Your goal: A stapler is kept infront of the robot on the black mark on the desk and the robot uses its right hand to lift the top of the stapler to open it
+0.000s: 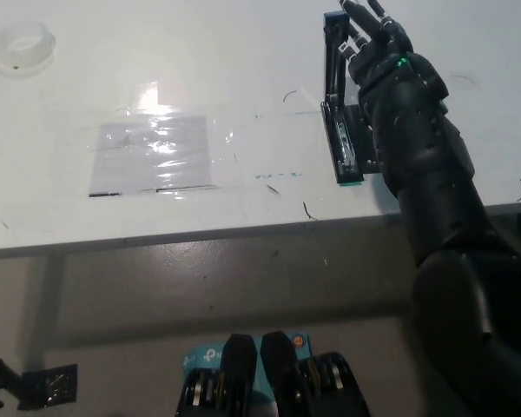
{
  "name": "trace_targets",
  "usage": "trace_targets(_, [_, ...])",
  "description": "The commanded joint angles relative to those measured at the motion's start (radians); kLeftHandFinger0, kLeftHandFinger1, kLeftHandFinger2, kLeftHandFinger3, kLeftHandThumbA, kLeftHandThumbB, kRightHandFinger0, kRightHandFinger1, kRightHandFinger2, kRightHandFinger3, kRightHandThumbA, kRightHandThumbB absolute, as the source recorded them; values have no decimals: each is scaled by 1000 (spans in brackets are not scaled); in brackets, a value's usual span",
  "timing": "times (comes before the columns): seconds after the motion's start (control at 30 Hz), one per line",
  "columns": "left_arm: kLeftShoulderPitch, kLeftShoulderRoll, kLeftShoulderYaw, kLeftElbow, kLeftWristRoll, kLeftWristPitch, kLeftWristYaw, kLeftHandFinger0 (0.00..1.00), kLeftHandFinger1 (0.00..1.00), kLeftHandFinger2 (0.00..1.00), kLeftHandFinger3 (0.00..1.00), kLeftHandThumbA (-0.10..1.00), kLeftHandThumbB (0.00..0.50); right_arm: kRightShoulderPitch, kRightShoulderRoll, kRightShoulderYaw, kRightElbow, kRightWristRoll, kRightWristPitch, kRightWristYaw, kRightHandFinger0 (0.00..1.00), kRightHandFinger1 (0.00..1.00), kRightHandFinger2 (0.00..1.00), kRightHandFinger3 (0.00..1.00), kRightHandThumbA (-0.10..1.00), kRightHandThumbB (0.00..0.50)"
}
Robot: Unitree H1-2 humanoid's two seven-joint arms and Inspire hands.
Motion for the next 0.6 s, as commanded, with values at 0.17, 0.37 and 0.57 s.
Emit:
trace_targets(0.17, [2,16,7,-39,6,-16,8,402,486,627,785,607,0,91,41,48,-299,-3,55,66,609,694,733,909,775,0])
trace_targets(0.37, [-4,21,17,-37,-12,-19,0,390,466,606,784,601,13,245,79,87,-579,26,198,52,617,722,777,933,814,0])
trace_targets(0.57, [-3,23,20,-38,-18,-27,-7,401,469,615,778,605,10,386,106,107,-815,58,320,28,679,734,784,934,847,0])
